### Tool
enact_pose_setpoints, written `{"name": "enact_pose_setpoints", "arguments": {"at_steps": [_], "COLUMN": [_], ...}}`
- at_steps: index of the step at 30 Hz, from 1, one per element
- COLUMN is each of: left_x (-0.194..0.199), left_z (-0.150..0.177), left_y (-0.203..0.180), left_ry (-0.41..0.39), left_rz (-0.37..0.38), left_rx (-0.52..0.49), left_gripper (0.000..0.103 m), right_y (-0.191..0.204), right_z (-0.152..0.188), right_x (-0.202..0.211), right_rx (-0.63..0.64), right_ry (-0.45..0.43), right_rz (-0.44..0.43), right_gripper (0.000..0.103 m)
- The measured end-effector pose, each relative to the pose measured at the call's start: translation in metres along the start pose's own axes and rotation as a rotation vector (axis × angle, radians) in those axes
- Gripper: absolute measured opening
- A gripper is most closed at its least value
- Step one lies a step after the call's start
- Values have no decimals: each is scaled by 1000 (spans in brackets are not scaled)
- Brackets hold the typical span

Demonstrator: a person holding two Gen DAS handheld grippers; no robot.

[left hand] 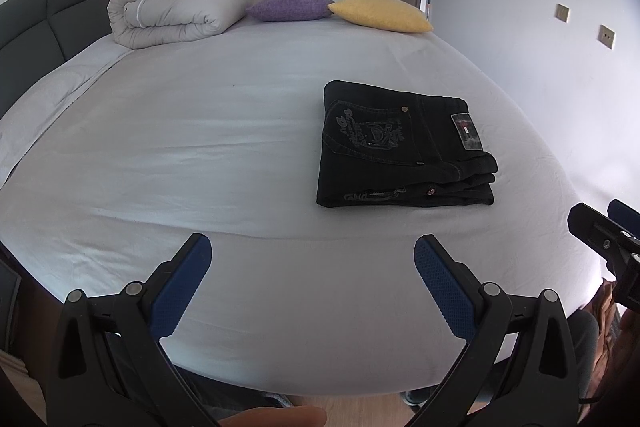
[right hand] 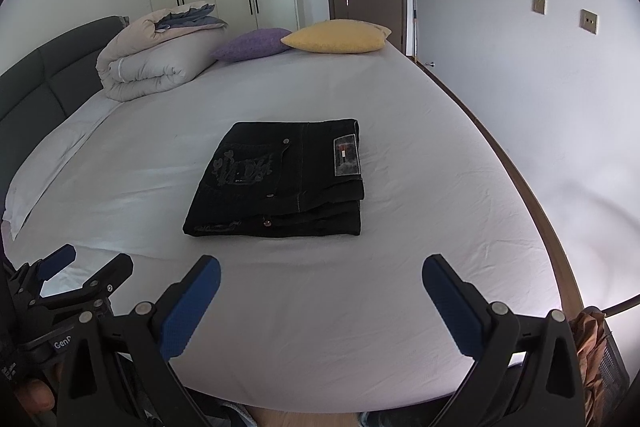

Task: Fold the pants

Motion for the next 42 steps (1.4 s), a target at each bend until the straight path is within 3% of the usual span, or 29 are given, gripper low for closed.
{"name": "enact_pose_setpoints", "arguments": {"at_steps": [42], "left_x": [-4], "left_z": [5], "left_y": [3], "left_ry": [-1], "left_rz": [-12], "left_rx": [5], "left_gripper": [103], "right_y": [1], "right_z": [2], "right_x": [0], "right_rx": [-2], "right_ry": [3], "right_rz": [-1], "right_gripper": [103]}}
Point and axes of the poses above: each gripper's, at about its wrist camera, not at the fingertips, and x roughly against the way its jaws point, y to its left, z to its underside, the point moved 4 cm from there along -x, roughly the way its jaws point, and after that the axes turned 3 degrees about z, right-handed, at the moved point
